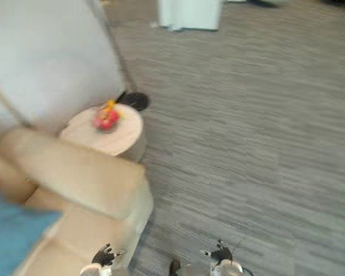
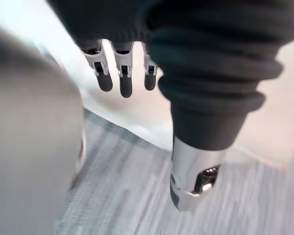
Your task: Pick up cushions and gather them together orderly.
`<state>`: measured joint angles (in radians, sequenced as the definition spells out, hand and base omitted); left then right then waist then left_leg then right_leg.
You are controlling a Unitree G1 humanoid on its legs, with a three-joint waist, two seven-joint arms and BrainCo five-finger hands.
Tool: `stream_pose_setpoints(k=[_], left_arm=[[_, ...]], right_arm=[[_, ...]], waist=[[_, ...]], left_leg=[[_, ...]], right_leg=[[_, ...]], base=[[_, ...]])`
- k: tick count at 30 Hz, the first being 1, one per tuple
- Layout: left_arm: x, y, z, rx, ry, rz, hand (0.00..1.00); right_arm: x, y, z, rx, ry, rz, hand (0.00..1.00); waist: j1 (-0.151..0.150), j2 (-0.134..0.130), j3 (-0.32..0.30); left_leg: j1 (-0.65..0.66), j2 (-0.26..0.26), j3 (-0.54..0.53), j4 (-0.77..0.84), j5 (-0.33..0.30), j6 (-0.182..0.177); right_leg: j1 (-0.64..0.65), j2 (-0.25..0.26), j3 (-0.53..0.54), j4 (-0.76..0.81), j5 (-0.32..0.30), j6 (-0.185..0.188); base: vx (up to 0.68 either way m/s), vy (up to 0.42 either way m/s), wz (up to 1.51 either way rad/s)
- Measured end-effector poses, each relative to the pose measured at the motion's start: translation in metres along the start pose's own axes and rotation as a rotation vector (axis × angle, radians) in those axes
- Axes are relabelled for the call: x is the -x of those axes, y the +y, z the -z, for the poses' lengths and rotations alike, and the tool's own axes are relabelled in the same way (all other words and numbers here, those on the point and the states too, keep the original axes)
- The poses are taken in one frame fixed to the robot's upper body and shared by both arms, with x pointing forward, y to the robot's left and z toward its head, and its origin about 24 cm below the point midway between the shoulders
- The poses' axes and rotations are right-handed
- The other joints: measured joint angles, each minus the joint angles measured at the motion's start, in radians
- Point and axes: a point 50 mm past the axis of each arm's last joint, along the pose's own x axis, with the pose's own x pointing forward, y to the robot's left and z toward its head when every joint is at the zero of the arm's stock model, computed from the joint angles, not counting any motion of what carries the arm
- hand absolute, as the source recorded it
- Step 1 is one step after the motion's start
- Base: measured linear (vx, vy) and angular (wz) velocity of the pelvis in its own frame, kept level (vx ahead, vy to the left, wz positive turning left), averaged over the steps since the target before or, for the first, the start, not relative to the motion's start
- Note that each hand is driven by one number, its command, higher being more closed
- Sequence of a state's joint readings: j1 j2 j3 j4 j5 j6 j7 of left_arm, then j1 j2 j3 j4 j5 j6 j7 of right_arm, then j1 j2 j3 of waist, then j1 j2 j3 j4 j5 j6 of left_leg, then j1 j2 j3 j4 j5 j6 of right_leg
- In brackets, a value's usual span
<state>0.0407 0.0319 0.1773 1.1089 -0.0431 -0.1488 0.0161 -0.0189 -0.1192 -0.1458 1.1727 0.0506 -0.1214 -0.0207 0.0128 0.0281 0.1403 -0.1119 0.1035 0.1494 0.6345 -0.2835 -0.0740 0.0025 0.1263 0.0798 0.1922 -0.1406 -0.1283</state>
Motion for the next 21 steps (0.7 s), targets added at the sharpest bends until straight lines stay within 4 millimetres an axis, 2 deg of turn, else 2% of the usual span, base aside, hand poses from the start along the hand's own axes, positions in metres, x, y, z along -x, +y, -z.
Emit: stream_pose_setpoints(k=[1,4,5,6,7,9,10,11,12,13,14,15,17,18,19,20,21], left_arm=[[0.000,0.000,-0.002,0.006,-0.007,0.000,0.00],[-0.001,-0.001,-0.004,0.020,-0.020,-0.003,0.00],[-0.001,-0.002,-0.004,0.032,-0.020,-0.004,0.00],[0.000,-0.002,-0.005,0.048,-0.027,-0.007,0.00],[0.000,0.002,-0.007,0.060,-0.038,-0.019,0.00],[0.001,0.009,-0.006,0.081,-0.042,-0.045,0.00],[0.001,0.011,-0.006,0.082,-0.040,-0.049,0.00],[0.001,0.011,-0.006,0.080,-0.036,-0.049,0.00],[0.001,0.009,-0.002,0.082,-0.018,-0.044,0.00],[0.001,0.008,-0.001,0.073,-0.013,-0.038,0.00],[0.000,0.005,-0.001,0.049,-0.007,-0.024,0.00],[-0.001,0.004,-0.002,0.023,-0.001,-0.014,0.00],[-0.001,0.007,-0.002,-0.007,0.004,-0.013,0.00],[-0.002,0.009,-0.004,-0.024,0.004,-0.010,0.00],[-0.002,0.009,-0.004,-0.025,0.003,-0.010,0.00],[-0.003,-0.002,-0.005,-0.023,0.010,0.017,0.00],[-0.003,-0.006,-0.005,-0.024,0.009,0.027,0.00]], right_arm=[[0.000,0.001,-0.002,-0.002,-0.013,-0.004,0.00],[0.001,0.008,-0.001,-0.018,-0.013,-0.017,0.00],[0.002,0.012,0.002,-0.033,-0.007,-0.025,0.00],[0.002,0.012,0.003,-0.049,-0.009,-0.025,0.00],[0.003,0.013,0.003,-0.055,-0.018,-0.027,0.00],[0.006,0.029,0.003,-0.084,-0.041,-0.062,0.00],[0.005,0.033,0.000,-0.090,-0.048,-0.075,0.00],[0.005,0.038,-0.003,-0.096,-0.057,-0.091,0.00],[0.004,0.042,-0.007,-0.097,-0.066,-0.100,0.00],[0.004,0.043,-0.009,-0.097,-0.070,-0.103,0.00],[0.004,0.044,-0.011,-0.096,-0.077,-0.110,0.00],[0.003,0.046,-0.012,-0.087,-0.077,-0.117,0.00],[0.003,0.050,-0.014,-0.069,-0.081,-0.133,0.00],[0.003,0.048,-0.014,-0.068,-0.080,-0.130,0.00],[0.003,0.048,-0.014,-0.068,-0.079,-0.129,0.00],[0.000,0.032,-0.018,-0.049,-0.088,-0.090,0.00],[0.000,0.029,-0.017,-0.044,-0.083,-0.081,0.00]], waist=[[0.000,0.001,0.001],[0.005,0.004,0.000],[0.014,0.007,-0.002],[0.027,0.007,-0.003],[0.031,-0.004,-0.005],[0.052,-0.044,-0.029],[0.052,-0.050,-0.032],[0.050,-0.046,-0.030],[0.057,-0.033,-0.022],[0.054,-0.026,-0.019],[0.048,-0.009,-0.013],[0.046,-0.008,-0.016],[0.048,-0.014,-0.020],[0.047,-0.031,-0.021],[0.047,-0.031,-0.021],[0.039,0.008,-0.014],[0.038,0.013,-0.010]], left_leg=[[-0.049,-0.036,-0.075,-0.120,0.004,-0.004],[-0.106,-0.079,-0.239,-0.298,0.058,-0.021],[-0.113,-0.079,-0.280,-0.341,0.096,0.004],[-0.095,-0.062,-0.244,-0.333,0.154,-0.004],[-0.075,-0.056,-0.188,-0.325,0.154,-0.006],[-0.040,-0.045,-0.047,-0.305,0.096,0.024],[-0.020,-0.040,-0.014,-0.307,0.090,0.034],[0.019,-0.031,0.027,-0.323,0.086,0.040],[0.090,-0.020,0.063,-0.365,0.083,0.045],[0.120,-0.014,0.080,-0.382,0.083,0.045],[0.156,0.001,0.107,-0.400,0.083,0.045],[0.184,0.020,0.132,-0.420,0.083,0.045],[0.208,0.043,0.185,-0.450,0.083,0.045],[0.224,0.040,0.224,-0.467,0.081,0.041],[0.225,0.040,0.225,-0.467,0.080,0.040],[0.260,0.070,0.236,-0.474,0.089,0.007],[0.270,0.072,0.238,-0.474,0.098,-0.007]], right_leg=[[0.012,0.005,0.061,-0.010,-0.010,0.002],[0.025,0.021,0.167,-0.007,-0.034,0.005],[0.024,0.031,0.205,0.020,-0.064,0.013],[0.022,0.033,0.235,0.073,-0.121,0.006],[0.020,0.015,0.240,0.111,-0.162,0.022],[-0.023,-0.054,0.201,0.200,-0.192,0.105],[-0.041,-0.061,0.190,0.237,-0.185,0.132],[-0.063,-0.083,0.125,0.282,-0.172,0.169],[-0.076,-0.128,0.002,0.327,-0.177,0.183],[-0.076,-0.153,-0.073,0.332,-0.181,0.178],[-0.078,-0.198,-0.214,0.322,-0.184,0.172],[-0.090,-0.228,-0.353,0.284,-0.180,0.165],[-0.138,-0.229,-0.479,0.179,-0.138,0.138],[-0.176,-0.222,-0.541,0.070,-0.026,0.104],[-0.177,-0.223,-0.544,0.067,-0.018,0.100],[-0.151,-0.184,-0.595,0.056,0.024,0.059],[-0.148,-0.182,-0.587,0.061,0.019,0.053]], base=[[0.24,0.126,-1.60],[0.28,0.157,-1.31],[0.38,0.223,-1.30],[0.42,0.244,-1.35],[0.43,0.259,-1.44],[0.46,0.270,-1.60],[0.38,0.218,-1.52],[0.38,0.192,-1.51],[0.30,0.113,-1.37],[0.29,0.094,-1.29],[0.23,0.007,-1.04],[0.22,-0.010,-1.10],[0.28,-0.101,-1.12],[0.30,-0.157,-0.87],[0.41,-0.195,-1.11],[0.34,-0.159,-0.77],[0.39,-0.162,-0.99]])
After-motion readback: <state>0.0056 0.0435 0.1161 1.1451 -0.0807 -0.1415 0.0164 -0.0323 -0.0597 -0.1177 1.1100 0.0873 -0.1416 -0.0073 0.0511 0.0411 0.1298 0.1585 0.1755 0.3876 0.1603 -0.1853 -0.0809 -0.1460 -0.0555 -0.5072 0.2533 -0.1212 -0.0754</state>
